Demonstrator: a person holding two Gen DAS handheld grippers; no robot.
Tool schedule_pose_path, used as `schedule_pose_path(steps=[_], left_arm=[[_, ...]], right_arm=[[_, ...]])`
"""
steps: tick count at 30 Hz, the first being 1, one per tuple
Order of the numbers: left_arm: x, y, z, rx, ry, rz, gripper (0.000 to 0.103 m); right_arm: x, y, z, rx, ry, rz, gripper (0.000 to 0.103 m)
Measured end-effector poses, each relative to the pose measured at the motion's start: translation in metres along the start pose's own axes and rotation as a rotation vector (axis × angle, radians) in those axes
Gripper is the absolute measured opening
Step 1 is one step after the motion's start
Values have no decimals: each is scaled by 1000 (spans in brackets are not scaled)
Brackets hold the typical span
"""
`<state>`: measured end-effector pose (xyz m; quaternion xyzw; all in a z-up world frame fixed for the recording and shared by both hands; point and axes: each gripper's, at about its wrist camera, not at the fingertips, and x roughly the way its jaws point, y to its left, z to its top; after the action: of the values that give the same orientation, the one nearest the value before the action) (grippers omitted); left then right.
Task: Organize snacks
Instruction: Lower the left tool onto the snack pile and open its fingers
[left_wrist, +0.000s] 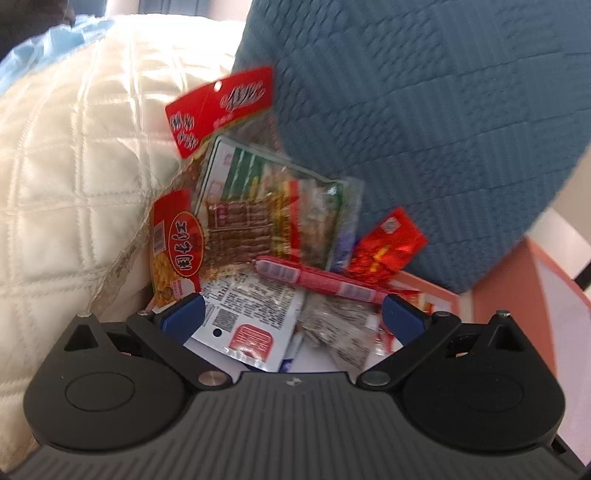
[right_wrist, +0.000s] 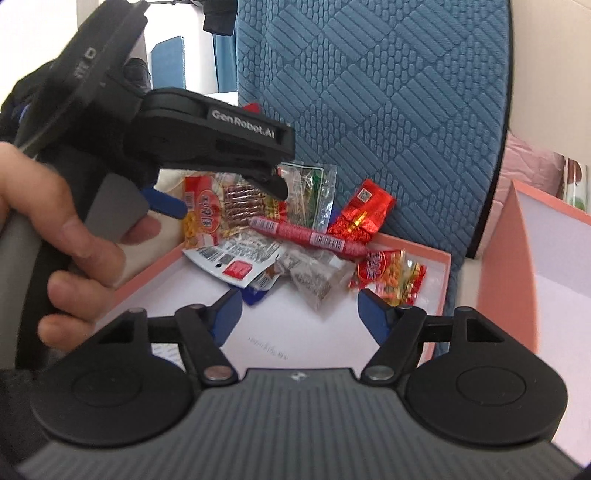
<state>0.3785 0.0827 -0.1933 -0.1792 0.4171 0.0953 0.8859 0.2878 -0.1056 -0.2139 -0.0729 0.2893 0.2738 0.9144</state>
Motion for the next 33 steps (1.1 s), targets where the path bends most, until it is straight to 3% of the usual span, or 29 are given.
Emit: schedule_pose_path(steps=[11, 21, 26, 33], left_arm=[[48, 17, 17, -72, 85, 22, 103], [72, 25, 32, -131, 99, 44, 103], [75, 32, 36, -170, 93, 22, 103], [71, 30, 35, -142, 86, 10, 103]], right_arm=[[71, -10, 22, 44, 104, 11, 72], [127, -9, 32, 56, 237, 36, 72], [140, -1, 28, -5, 253, 36, 78], [149, 2, 27, -20, 270, 30, 76]])
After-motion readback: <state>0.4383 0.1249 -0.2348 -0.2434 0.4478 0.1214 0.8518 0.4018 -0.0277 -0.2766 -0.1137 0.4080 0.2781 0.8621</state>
